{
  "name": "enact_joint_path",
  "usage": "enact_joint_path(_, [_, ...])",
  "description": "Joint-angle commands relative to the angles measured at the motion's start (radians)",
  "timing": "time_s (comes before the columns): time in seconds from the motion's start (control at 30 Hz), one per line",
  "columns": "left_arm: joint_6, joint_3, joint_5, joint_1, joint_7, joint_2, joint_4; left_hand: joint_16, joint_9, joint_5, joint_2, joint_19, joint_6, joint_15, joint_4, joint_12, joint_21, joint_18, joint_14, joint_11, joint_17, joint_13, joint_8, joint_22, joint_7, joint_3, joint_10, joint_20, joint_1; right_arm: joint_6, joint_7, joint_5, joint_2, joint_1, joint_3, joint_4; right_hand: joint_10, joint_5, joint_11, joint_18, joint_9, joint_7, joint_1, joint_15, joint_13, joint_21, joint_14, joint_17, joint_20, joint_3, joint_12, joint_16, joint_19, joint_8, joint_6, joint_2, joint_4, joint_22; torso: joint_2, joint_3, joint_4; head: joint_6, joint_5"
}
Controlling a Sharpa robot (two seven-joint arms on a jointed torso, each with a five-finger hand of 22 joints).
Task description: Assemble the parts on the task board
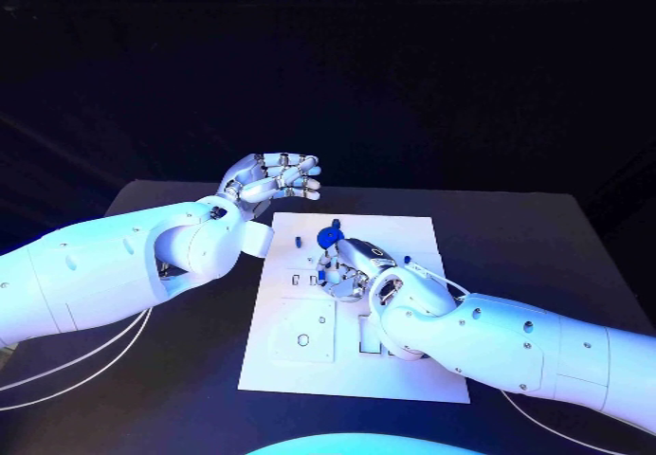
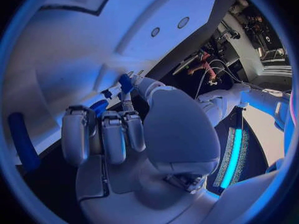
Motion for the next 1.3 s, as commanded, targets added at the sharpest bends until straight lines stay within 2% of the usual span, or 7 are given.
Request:
enact_joint_path(0.03, [0.018, 0.001, -0.001, 0.001, 0.004, 0.002, 0.002, -0.003, 0.001, -0.004, -0.004, -0.006, -0.009, 0.002, 0.003, -0.004, 0.006, 0.012, -0.005, 0.001, 0.001, -0.001, -0.006, 0.001, 0.027, 0.003, -0.007, 0.002, -0.001, 0.014, 0.013, -0.005, 0.002, -0.001, 0.000, -0.001, 0.016, 0.003, -0.004, -0.007, 0.039, 0.004, 0.001, -0.005, 0.153, -0.006, 0.102, 0.263, -0.009, -0.001, -0.007, 0.004, 0.007, 0.003, -0.008, -0.012, -0.007, 0.129, 0.000, -0.0004, -0.0003, -0.001, 0.000])
enact_joint_path(0.53, [0.017, 0.001, -0.001, 0.001, 0.003, 0.001, 0.002, -0.003, 0.001, -0.004, -0.004, -0.006, -0.009, 0.002, 0.003, -0.004, 0.006, 0.012, -0.005, 0.001, 0.001, -0.001, -0.006, 0.001, 0.027, 0.003, -0.007, 0.002, -0.001, 0.042, 0.016, -0.006, 0.002, -0.001, -0.001, -0.004, 0.011, 0.003, -0.001, -0.007, 0.037, 0.008, -0.005, -0.002, 0.148, -0.010, 0.102, 0.263, -0.008, -0.002, -0.011, 0.004, 0.005, 0.000, -0.016, -0.022, -0.008, 0.126, 0.000, 0.0001, -0.0001, -0.002, -0.002])
enact_joint_path(1.3, [0.016, 0.001, -0.001, 0.001, 0.003, 0.001, -0.002, -0.006, 0.002, -0.004, -0.004, -0.008, -0.010, 0.002, 0.002, -0.004, 0.007, 0.012, -0.005, 0.001, 0.003, -0.001, -0.007, 0.001, 0.028, 0.003, -0.007, 0.002, 0.000, 0.032, 0.017, -0.008, 0.003, -0.001, -0.001, -0.004, 0.001, 0.003, 0.010, -0.005, 0.027, 0.020, -0.021, 0.007, 0.138, -0.020, 0.102, 0.263, -0.001, -0.005, -0.020, 0.004, 0.001, -0.015, -0.044, -0.043, -0.006, 0.121, 0.000, 0.0001, 0.0002, -0.004, -0.004])
